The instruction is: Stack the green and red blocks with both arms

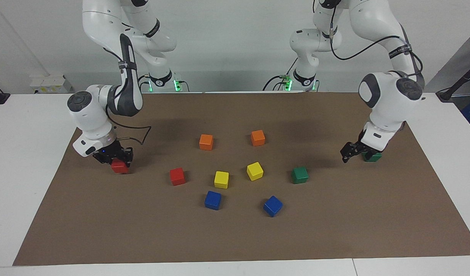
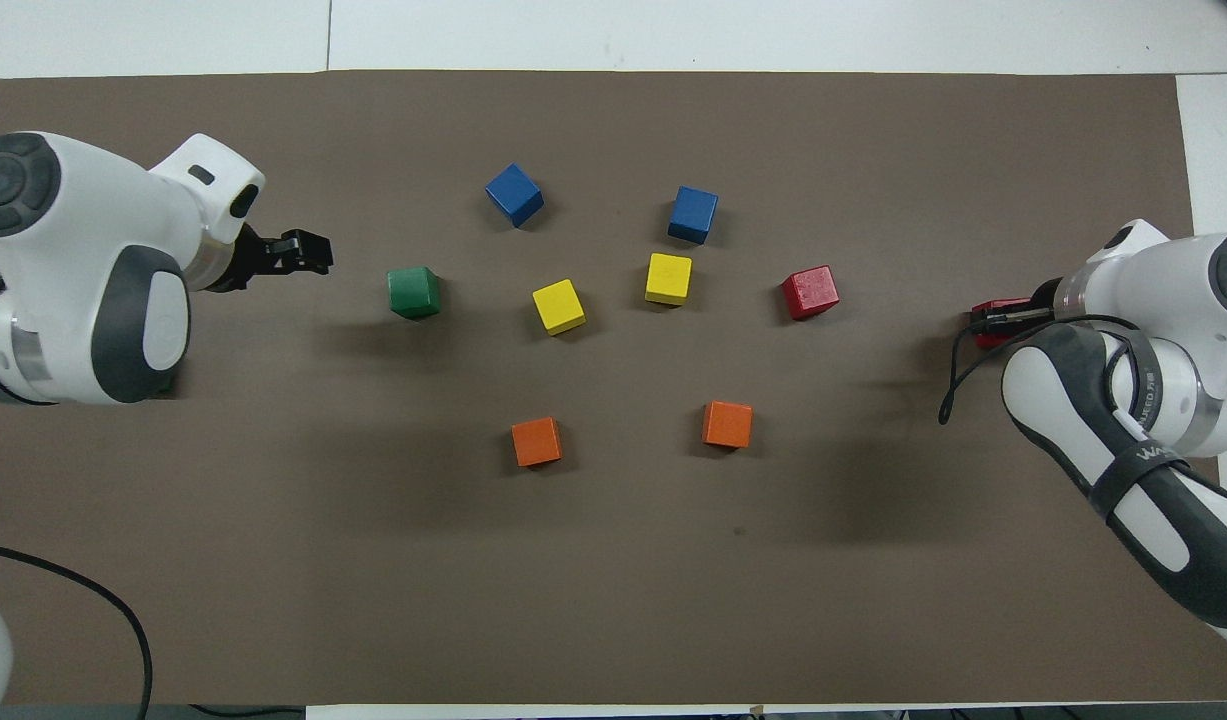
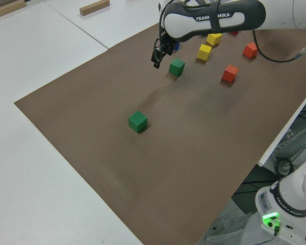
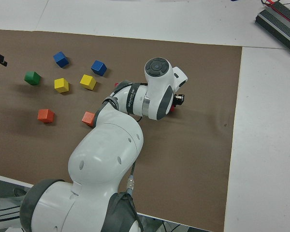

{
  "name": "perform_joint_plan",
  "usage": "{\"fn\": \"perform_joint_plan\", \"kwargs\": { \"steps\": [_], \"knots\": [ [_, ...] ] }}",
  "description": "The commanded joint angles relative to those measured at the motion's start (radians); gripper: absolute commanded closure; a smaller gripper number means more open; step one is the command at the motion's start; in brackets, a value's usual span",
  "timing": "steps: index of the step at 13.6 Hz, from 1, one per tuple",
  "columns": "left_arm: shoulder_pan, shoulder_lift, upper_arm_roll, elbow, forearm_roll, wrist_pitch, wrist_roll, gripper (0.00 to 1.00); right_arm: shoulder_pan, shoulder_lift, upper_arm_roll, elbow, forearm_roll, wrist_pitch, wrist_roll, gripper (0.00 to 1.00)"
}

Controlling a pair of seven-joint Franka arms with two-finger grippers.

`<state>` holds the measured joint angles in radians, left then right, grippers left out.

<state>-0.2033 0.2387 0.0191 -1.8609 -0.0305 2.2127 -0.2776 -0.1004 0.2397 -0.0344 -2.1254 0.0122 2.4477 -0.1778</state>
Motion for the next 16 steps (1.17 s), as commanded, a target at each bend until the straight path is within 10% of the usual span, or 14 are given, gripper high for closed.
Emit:
{"fn": "perform_joint_plan", "kwargs": {
  "steps": [1, 10, 13, 15, 16],
  "knots": [
    [-0.094, 0.083, 0.021, 0.022, -0.014, 0.073, -0.087, 0.00, -0.025, 0.001, 0.013, -0.008, 0.012, 0.024, -0.040, 1.00],
    [-0.153, 0.166, 0.024, -0.003, 0.007, 0.188, -0.158, 0.00, -0.028, 0.018, 0.013, -0.008, 0.012, 0.030, -0.039, 0.92],
    [-0.162, 0.172, 0.024, -0.038, 0.010, 0.236, -0.164, 0.02, -0.027, 0.018, 0.013, -0.007, 0.012, 0.030, -0.032, 0.00],
    [-0.163, 0.172, 0.024, -0.044, 0.020, 0.236, -0.164, 0.16, -0.027, 0.016, 0.011, 0.002, 0.012, 0.028, -0.034, 0.00],
    [-0.168, 0.171, 0.025, -0.044, 0.020, 0.231, -0.166, 0.41, -0.027, 0.009, 0.013, 0.018, 0.012, 0.016, -0.032, 0.00]
  ]
}}
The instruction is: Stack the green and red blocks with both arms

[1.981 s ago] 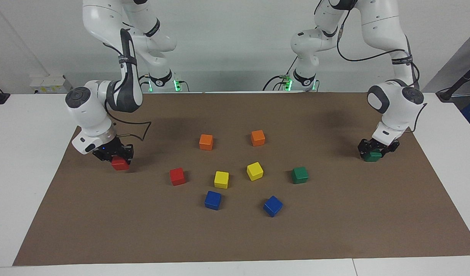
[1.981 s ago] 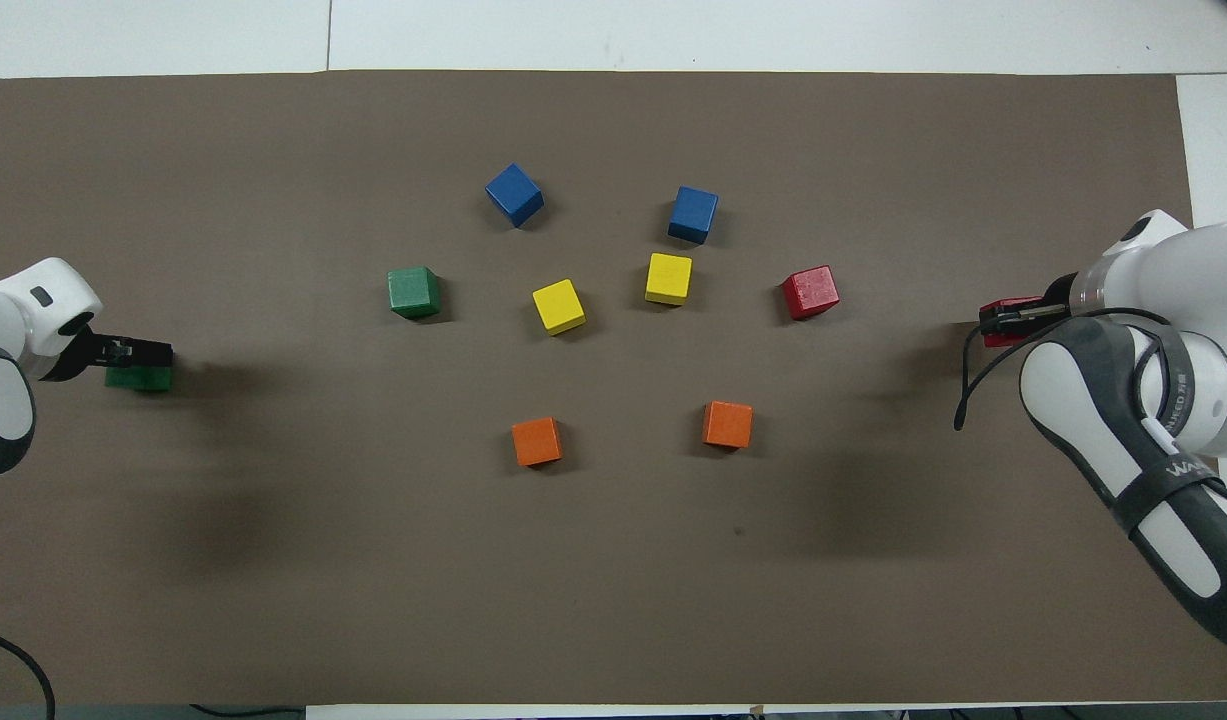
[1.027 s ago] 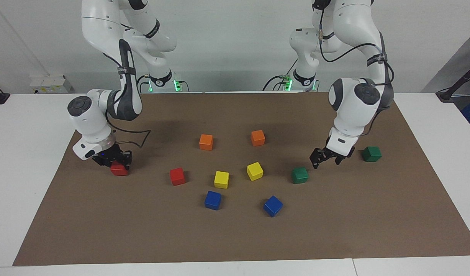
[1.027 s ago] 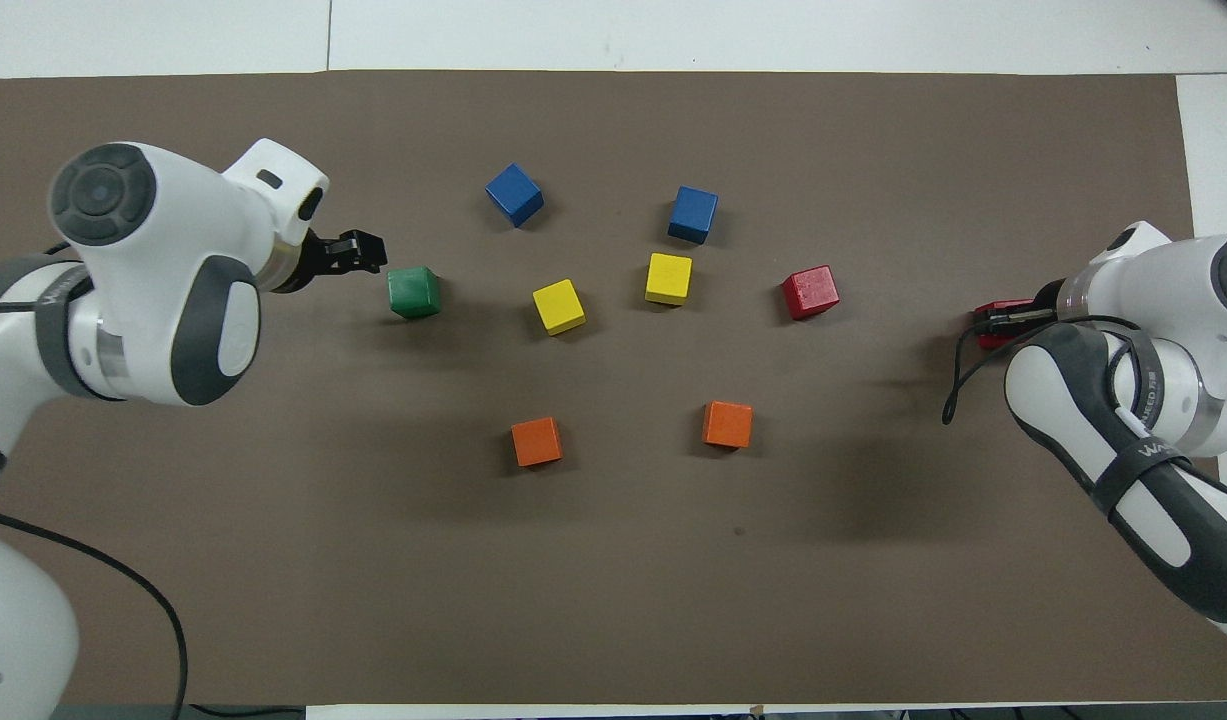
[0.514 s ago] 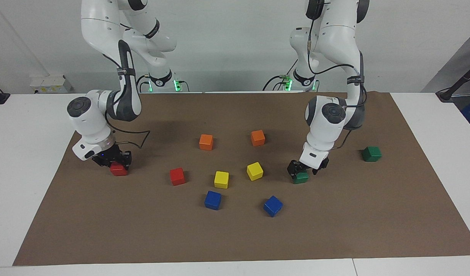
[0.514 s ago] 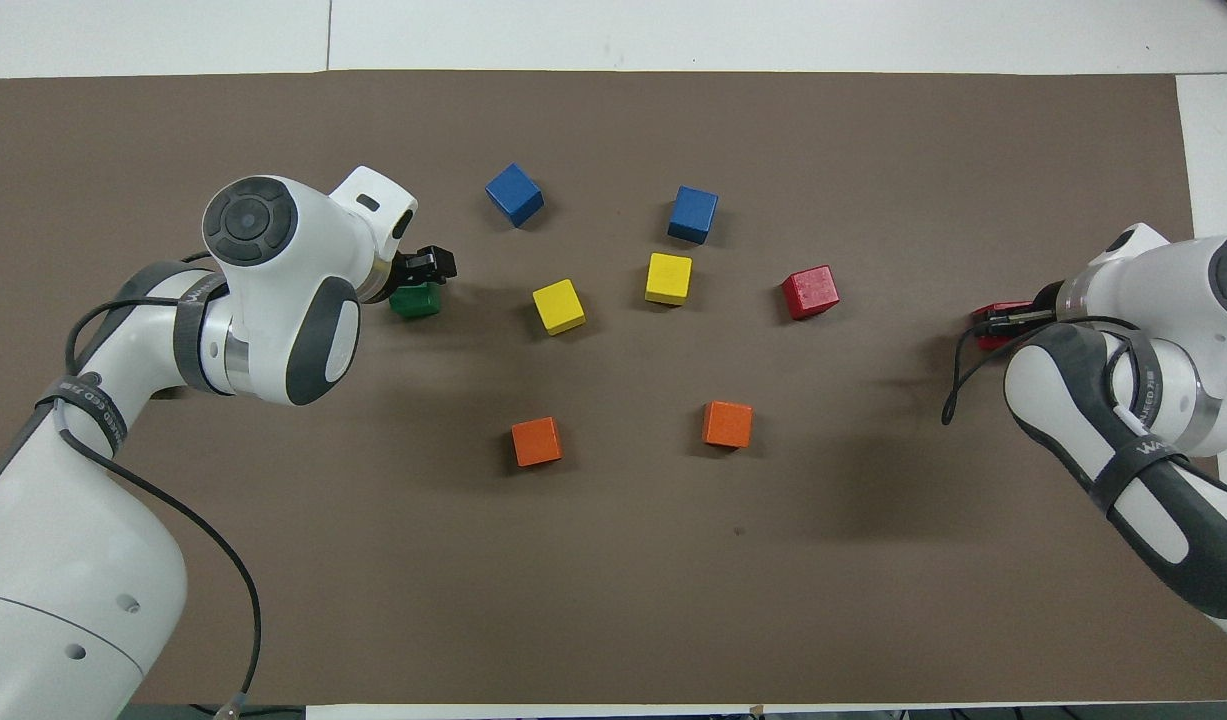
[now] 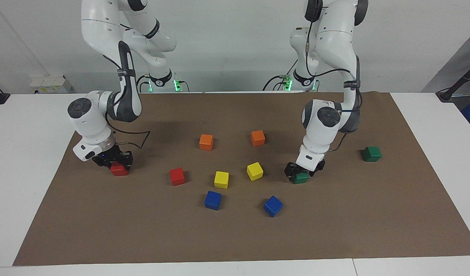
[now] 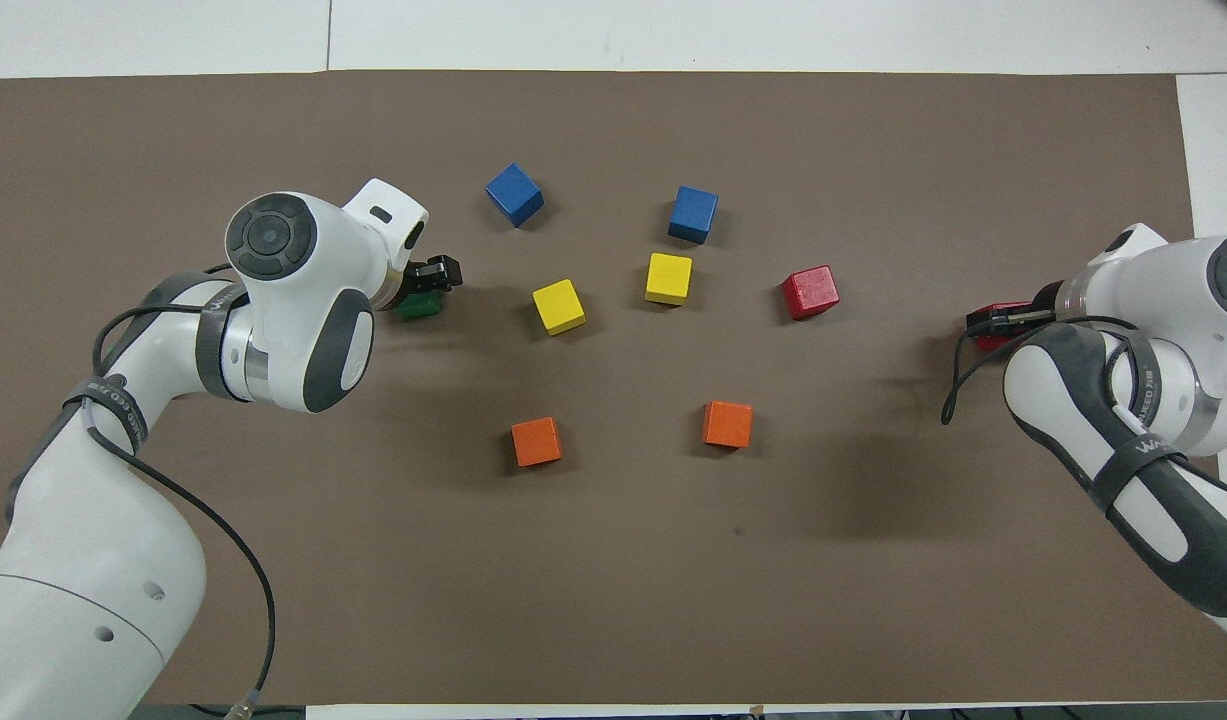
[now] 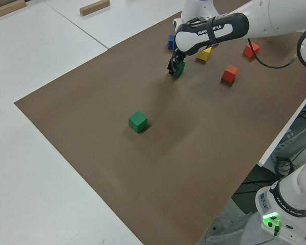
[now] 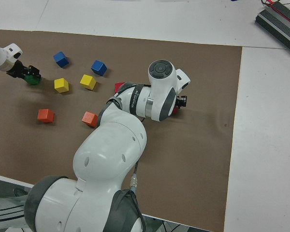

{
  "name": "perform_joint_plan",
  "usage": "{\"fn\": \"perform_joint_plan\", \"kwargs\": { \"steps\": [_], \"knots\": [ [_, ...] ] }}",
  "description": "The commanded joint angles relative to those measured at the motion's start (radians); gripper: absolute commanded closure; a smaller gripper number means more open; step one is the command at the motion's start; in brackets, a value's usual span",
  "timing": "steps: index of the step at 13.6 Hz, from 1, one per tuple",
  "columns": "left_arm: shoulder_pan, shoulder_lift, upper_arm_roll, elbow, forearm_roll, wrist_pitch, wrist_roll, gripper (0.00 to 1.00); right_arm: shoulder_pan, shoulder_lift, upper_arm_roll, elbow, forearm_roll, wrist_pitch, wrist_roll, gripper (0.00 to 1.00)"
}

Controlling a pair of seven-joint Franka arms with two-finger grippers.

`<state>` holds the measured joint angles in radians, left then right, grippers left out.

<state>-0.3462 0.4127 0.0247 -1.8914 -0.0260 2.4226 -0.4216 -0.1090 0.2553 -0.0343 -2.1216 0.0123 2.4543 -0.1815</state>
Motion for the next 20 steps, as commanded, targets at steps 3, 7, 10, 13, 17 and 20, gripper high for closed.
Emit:
{"fn": "perform_joint_plan", "kwargs": {
  "steps": [3, 7, 10, 13, 17, 20],
  "knots": [
    [-0.031, -0.005, 0.020, 0.014, 0.015, -0.049, -0.022, 1.00, -0.008, -0.047, 0.013, 0.078, 0.012, -0.087, -0.004, 0.00],
    [-0.008, -0.020, 0.024, 0.080, 0.014, -0.143, -0.017, 1.00, 0.066, -0.018, 0.021, 0.370, 0.003, -0.409, 0.161, 0.00],
    [0.088, -0.106, 0.035, 0.081, 0.018, -0.232, 0.062, 1.00, 0.169, 0.042, 0.021, 0.511, -0.008, -0.465, 0.322, 0.00],
    [0.250, -0.195, 0.035, 0.039, 0.017, -0.336, 0.405, 1.00, 0.242, 0.102, 0.021, 0.578, -0.009, -0.454, 0.425, 0.00],
    [0.418, -0.285, 0.034, -0.069, 0.017, -0.313, 0.726, 1.00, 0.298, 0.136, 0.021, 0.560, -0.015, -0.373, 0.606, 0.00],
    [0.481, -0.331, 0.034, -0.155, 0.017, -0.217, 0.840, 1.00, 0.312, 0.096, 0.021, 0.450, -0.024, -0.385, 0.517, 0.00]
  ]
}}
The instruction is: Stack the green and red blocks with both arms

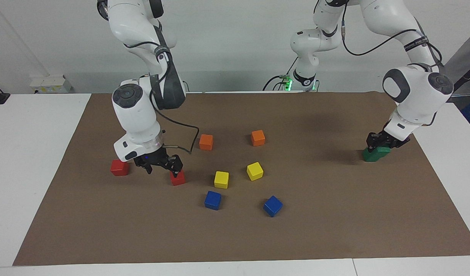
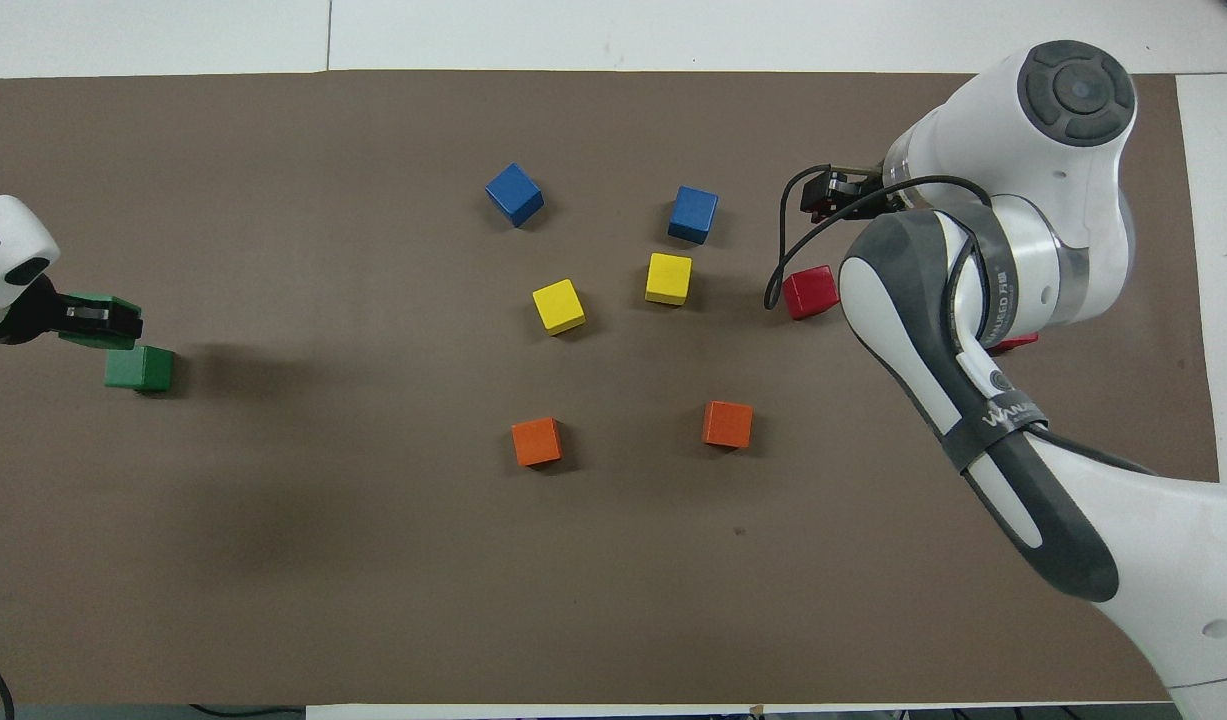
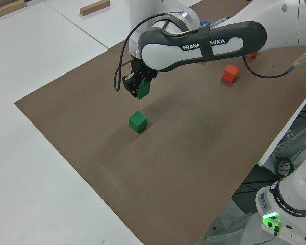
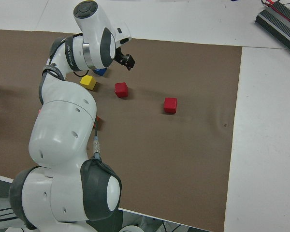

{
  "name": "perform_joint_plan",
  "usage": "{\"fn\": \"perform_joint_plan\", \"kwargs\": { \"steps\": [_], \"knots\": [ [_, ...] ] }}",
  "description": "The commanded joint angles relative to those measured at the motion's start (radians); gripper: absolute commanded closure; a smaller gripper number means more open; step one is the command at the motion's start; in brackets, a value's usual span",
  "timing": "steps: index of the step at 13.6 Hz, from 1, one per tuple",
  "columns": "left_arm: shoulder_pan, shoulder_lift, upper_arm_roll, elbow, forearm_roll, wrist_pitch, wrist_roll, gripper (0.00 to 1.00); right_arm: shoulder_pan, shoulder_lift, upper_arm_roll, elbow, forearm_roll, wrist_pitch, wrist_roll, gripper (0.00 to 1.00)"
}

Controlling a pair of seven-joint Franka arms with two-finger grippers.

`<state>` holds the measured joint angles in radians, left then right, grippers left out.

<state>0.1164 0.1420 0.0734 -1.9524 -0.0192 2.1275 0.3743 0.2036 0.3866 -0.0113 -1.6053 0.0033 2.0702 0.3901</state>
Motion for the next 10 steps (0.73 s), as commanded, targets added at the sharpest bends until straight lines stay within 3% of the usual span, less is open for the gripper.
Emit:
{"fn": "perform_joint_plan", "kwargs": {
  "steps": [1, 4, 8, 10],
  "knots": [
    [0.020, -0.082, -0.015, -0.150, 0.010, 0.139, 0.046, 1.00, 0.000, -0.046, -0.003, -0.097, -0.014, 0.008, -0.157, 0.00],
    [0.039, -0.123, -0.015, -0.256, 0.009, 0.256, 0.073, 1.00, 0.000, -0.063, 0.002, -0.139, -0.014, 0.025, -0.272, 0.00],
    [0.048, -0.113, -0.015, -0.258, 0.007, 0.281, 0.154, 1.00, 0.037, -0.095, 0.007, -0.284, -0.009, 0.209, -0.316, 0.00],
    [0.062, -0.104, -0.017, -0.260, 0.001, 0.290, 0.163, 1.00, 0.043, -0.097, 0.007, -0.297, -0.011, 0.222, -0.323, 0.00]
  ]
}}
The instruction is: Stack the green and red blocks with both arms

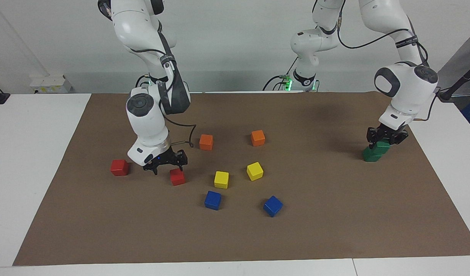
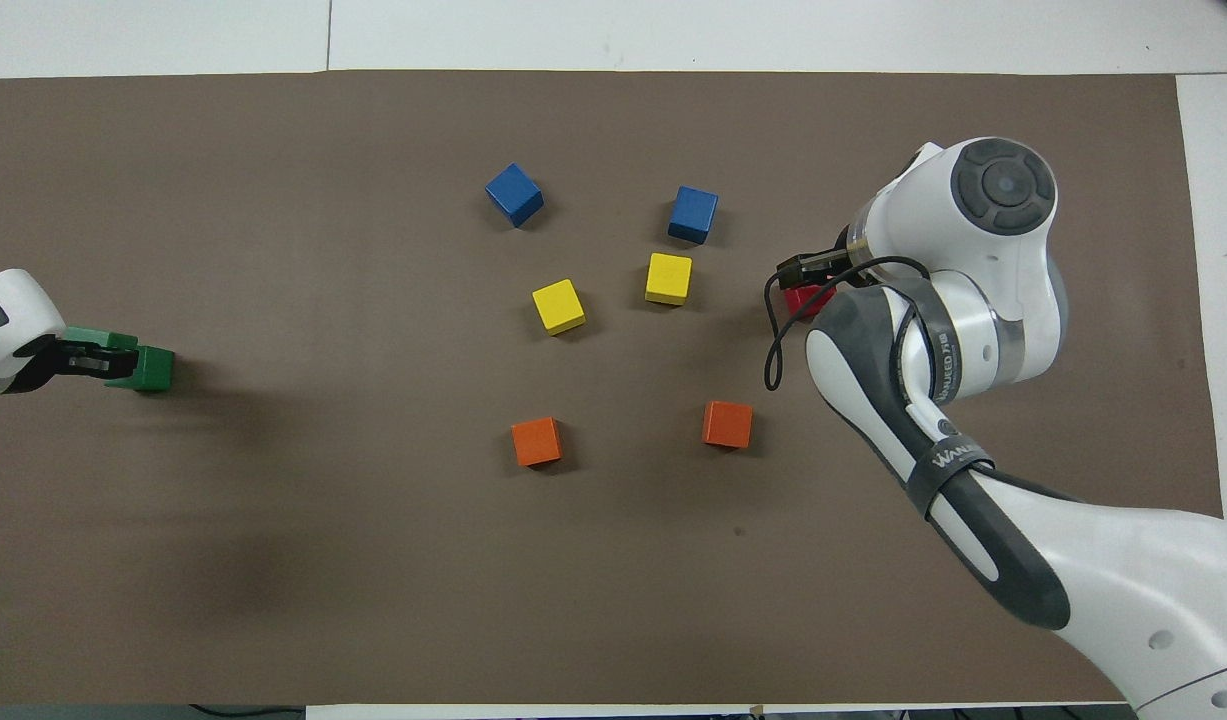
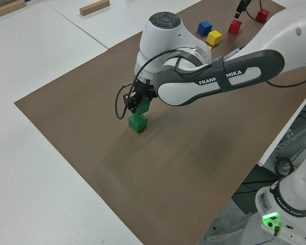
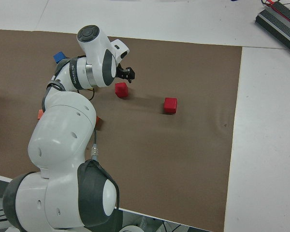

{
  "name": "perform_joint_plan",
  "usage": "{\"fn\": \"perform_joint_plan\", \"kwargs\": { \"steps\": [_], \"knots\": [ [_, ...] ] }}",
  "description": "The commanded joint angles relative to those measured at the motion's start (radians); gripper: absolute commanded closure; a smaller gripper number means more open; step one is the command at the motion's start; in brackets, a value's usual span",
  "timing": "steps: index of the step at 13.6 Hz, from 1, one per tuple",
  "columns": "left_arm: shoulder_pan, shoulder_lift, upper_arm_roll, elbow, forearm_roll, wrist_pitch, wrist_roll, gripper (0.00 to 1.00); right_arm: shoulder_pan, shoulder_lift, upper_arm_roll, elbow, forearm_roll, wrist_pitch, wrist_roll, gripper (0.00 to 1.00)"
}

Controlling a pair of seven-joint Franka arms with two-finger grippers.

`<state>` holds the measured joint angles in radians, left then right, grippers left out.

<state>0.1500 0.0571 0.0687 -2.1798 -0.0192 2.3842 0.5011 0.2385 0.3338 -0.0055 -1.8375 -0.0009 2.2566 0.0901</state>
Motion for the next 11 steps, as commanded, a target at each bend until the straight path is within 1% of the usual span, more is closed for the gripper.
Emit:
{"fn": "perform_joint_plan", "kwargs": {
  "steps": [1, 3, 6, 11],
  "knots": [
    [0.028, -0.016, -0.012, -0.037, -0.004, 0.041, 0.034, 1.00, 0.025, -0.041, 0.001, -0.069, -0.005, 0.040, -0.020, 0.00],
    [0.034, -0.005, -0.012, -0.043, -0.017, 0.053, 0.033, 1.00, 0.028, -0.038, 0.001, -0.101, -0.005, 0.087, -0.021, 0.00],
    [0.036, 0.001, -0.010, -0.061, -0.093, 0.082, 0.031, 1.00, 0.019, -0.039, 0.001, -0.137, -0.005, 0.124, -0.033, 0.00],
    [0.036, 0.015, -0.010, -0.063, -0.102, 0.095, -0.004, 1.00, 0.001, -0.030, 0.001, -0.163, -0.005, 0.176, -0.056, 0.00]
  ]
}}
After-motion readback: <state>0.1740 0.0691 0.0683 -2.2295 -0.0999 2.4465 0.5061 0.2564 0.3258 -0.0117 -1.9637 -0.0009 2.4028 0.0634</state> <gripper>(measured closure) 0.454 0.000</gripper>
